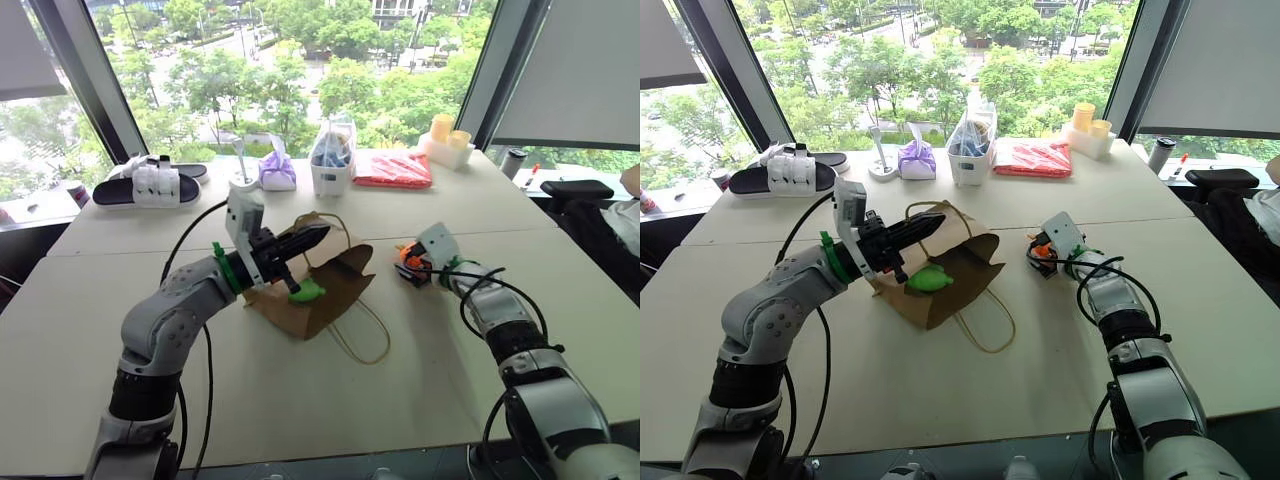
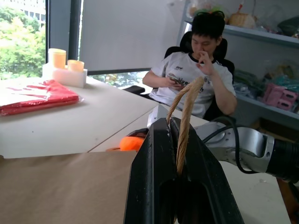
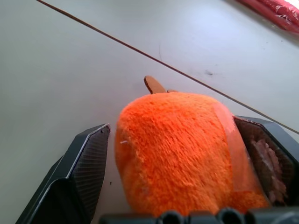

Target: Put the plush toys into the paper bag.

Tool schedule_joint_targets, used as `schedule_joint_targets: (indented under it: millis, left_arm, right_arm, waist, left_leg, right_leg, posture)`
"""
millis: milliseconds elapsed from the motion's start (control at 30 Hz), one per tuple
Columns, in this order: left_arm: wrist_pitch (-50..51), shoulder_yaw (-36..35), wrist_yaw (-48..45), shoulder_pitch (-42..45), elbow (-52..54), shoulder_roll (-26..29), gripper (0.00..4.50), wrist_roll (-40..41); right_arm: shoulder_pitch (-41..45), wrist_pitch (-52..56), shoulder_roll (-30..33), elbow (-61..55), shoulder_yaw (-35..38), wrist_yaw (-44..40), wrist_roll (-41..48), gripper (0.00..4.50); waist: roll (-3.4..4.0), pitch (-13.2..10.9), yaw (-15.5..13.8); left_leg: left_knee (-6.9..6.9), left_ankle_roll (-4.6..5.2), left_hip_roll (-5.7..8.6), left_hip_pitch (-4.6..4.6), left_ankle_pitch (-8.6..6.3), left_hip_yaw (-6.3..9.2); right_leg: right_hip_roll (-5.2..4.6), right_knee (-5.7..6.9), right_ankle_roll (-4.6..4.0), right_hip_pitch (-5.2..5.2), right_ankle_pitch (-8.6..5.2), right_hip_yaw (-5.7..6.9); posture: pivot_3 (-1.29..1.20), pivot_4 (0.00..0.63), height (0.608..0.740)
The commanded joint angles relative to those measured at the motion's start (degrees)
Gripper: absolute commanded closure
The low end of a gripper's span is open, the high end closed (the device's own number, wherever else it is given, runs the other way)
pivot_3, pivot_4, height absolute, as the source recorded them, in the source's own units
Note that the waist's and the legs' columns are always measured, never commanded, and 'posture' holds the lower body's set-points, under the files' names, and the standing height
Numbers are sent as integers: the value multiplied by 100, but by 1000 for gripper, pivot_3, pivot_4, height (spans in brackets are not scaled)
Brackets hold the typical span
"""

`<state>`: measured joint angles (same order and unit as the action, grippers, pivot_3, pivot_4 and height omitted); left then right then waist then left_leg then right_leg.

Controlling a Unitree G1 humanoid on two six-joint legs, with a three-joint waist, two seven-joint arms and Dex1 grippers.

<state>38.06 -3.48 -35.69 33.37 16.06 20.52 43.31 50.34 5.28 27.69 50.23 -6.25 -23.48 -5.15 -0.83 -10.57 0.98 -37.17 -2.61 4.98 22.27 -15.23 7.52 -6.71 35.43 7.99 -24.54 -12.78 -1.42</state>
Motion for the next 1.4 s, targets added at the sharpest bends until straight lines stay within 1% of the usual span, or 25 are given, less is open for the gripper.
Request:
schedule_joint_targets:
  millis: [33,133,200,233,267,333,467,500,633,667,700,767,867,933,1000,1033,1100,1200,1333,1400]
  left_arm:
    - [-65,-102,65,9,265,9,4500,54]
    - [-66,-105,81,23,240,5,4500,67]
    - [-77,-100,73,41,200,6,4500,61]
    - [-83,-97,65,52,177,4,4500,56]
    - [-84,-94,59,66,159,2,4500,56]
    - [-85,-100,36,100,115,2,4500,62]
    - [-84,-104,-49,188,-13,17,4500,70]
    - [-81,-102,-65,201,-33,17,4500,73]
    - [-74,-92,-106,241,-88,4,4500,66]
    - [-70,-91,-111,252,-98,-1,4500,67]
    - [-58,-92,-112,260,-98,-8,4500,79]
    - [-35,-98,-110,277,-103,-18,4500,101]
    - [-12,-79,-111,281,-84,-43,4500,112]
    - [5,-79,-97,270,-44,-46,4500,124]
    - [29,-103,-65,246,4,-36,4500,152]
    - [34,-108,-51,239,17,-35,4500,159]
    - [38,-104,-25,216,56,-31,4500,165]
    - [49,-105,42,170,141,-31,4500,191]
    - [50,-108,122,147,194,-54,4500,199]
    - [46,-108,150,133,222,-58,4500,199]
  right_arm:
    - [202,-303,43,226,71,79,-106,1381]
    - [166,-304,109,57,144,28,-79,2937]
    - [33,-174,164,-339,201,-81,-13,3936]
    - [-97,-16,195,-714,244,-195,62,4370]
    - [-301,220,228,-1304,320,-393,225,4475]
    - [-801,819,339,-2705,443,-776,549,4475]
    - [-1966,2519,693,-5816,581,-1360,1321,4475]
    - [-2171,2888,731,-6383,581,-1398,1474,4475]
    - [-2586,4088,617,-7859,559,-1229,1993,4475]
    - [-2651,4369,453,-8201,516,-1098,2142,4475]
    - [-2676,4599,223,-8445,461,-935,2269,4475]
    - [-2594,4750,-211,-8524,294,-650,2319,4475]
    - [-2360,4527,-706,-7957,-127,-288,2025,4475]
    - [-2169,4141,-1003,-7319,-347,-31,1760,4475]
    - [-1920,3680,-1346,-6659,-414,223,1555,4475]
    - [-1832,3499,-1428,-6433,-443,283,1458,4475]
    - [-1696,3128,-1548,-6035,-498,324,1316,4475]
    - [-1363,2387,-1855,-5084,-630,502,1034,3197]
    - [-1189,1631,-2174,-4200,-710,644,771,1005]
    - [-1210,1508,-2191,-4128,-738,611,696,68]
  waist:
    - [0,0,6]
    - [0,0,17]
    - [0,0,17]
    - [0,0,16]
    - [0,0,15]
    - [1,0,3]
    - [1,0,-27]
    - [1,0,-29]
    - [1,0,-12]
    - [1,0,-22]
    - [1,0,-24]
    - [2,0,-12]
    - [1,1,-22]
    - [1,1,-31]
    - [1,1,-27]
    - [1,0,-18]
    - [1,1,-20]
    - [1,1,-1]
    - [2,1,21]
    - [2,0,20]
  left_leg:
    - [0,0,0,0,0,1]
    - [1,0,0,0,0,1]
    - [1,0,0,0,0,1]
    - [1,0,0,0,0,2]
    - [1,0,-1,0,0,2]
    - [3,0,-1,1,0,5]
    - [2,1,0,13,-1,15]
    - [-1,1,0,12,-1,15]
    - [-5,13,-2,6,-7,19]
    - [-5,35,-2,4,-20,20]
    - [-6,36,-1,4,-21,21]
    - [-5,36,-3,2,-21,27]
    - [-9,34,-2,1,-20,30]
    - [-9,34,0,1,-19,29]
    - [-9,23,2,1,-13,25]
    - [-8,0,2,1,0,24]
    - [-4,-2,2,2,1,19]
    - [-3,-2,2,3,1,17]
    - [4,-5,-1,2,3,16]
    - [4,-5,-1,2,3,16]
  right_leg:
    - [1,0,0,0,0,1]
    - [1,1,0,0,0,0]
    - [1,1,0,0,0,0]
    - [2,1,0,0,0,0]
    - [2,2,0,0,0,1]
    - [2,2,0,-1,0,1]
    - [2,1,1,-9,0,4]
    - [2,2,1,-9,0,4]
    - [2,4,1,-4,0,2]
    - [2,6,0,-4,0,2]
    - [2,9,0,-3,0,4]
    - [4,12,0,-3,0,4]
    - [3,14,-1,-3,1,3]
    - [2,15,-1,-2,1,4]
    - [2,15,-1,-2,1,5]
    - [2,15,-1,-2,1,5]
    - [2,15,-1,-5,1,3]
    - [2,15,-1,-7,1,4]
    - [4,19,-1,-13,1,4]
    - [4,20,-1,-14,1,4]
  posture:
    - [0,150,740]
    - [0,150,740]
    - [0,150,740]
    - [0,150,740]
    - [0,150,740]
    - [0,150,740]
    - [0,150,740]
    - [0,150,740]
    - [0,150,740]
    - [0,150,740]
    - [0,150,740]
    - [0,150,740]
    - [0,150,740]
    - [0,150,740]
    - [0,150,740]
    - [0,150,740]
    - [0,150,740]
    - [0,150,740]
    - [0,150,740]
    - [0,150,740]
